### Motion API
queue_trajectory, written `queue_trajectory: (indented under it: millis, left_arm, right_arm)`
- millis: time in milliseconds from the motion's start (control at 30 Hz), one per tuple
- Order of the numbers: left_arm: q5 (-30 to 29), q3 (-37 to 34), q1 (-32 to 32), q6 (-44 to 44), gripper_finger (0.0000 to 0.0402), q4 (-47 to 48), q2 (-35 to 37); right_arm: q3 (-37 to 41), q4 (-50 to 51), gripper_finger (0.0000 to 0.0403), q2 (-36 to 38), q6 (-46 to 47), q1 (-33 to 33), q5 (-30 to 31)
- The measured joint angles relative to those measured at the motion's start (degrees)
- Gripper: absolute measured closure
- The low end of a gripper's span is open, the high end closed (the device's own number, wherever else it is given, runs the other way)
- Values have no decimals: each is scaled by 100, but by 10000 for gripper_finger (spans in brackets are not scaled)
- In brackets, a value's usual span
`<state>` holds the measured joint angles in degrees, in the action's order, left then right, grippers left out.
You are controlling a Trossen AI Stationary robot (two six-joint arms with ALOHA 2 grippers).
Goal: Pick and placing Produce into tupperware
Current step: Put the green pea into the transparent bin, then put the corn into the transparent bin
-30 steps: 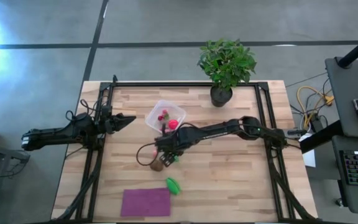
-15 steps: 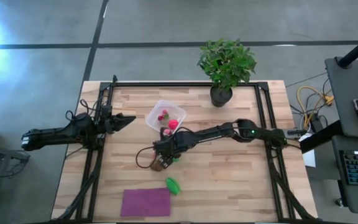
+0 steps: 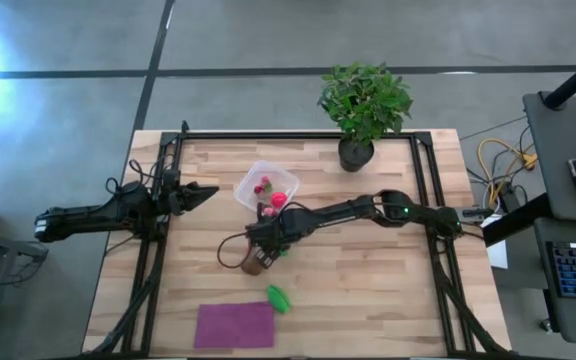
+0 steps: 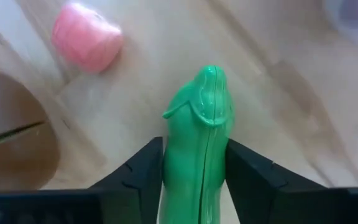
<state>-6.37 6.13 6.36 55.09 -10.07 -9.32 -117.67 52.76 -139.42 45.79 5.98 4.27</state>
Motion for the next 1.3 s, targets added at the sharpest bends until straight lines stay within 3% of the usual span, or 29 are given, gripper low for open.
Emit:
queue_trajectory:
  millis: [200, 433, 633, 833, 1000, 1200, 1300]
  left_arm:
    - [-2, 0, 1, 0, 201, 1, -2]
    - [0, 0, 0, 0, 201, 0, 0]
    - [-3, 0, -1, 0, 201, -5, -5]
    - [0, 0, 1, 0, 201, 0, 0]
    - [0, 0, 1, 0, 201, 2, -2]
    - [-1, 0, -1, 0, 201, -2, 3]
    - [0, 0, 1, 0, 201, 2, 0]
  right_arm:
    - [-291, 7, 274, 288, -476, -15, 29]
    - [-1316, -75, 242, 805, -1176, -495, 631]
    - [-1520, -101, 250, 554, -1428, -1441, 39]
    - [-1484, -25, 251, 324, -1740, -1629, -317]
    - [-1470, 217, 227, 275, -1763, -1530, -267]
    - [-1512, 2506, 199, 857, -2634, -624, -266]
    - [-1382, 3162, 185, 875, -2508, -91, -319]
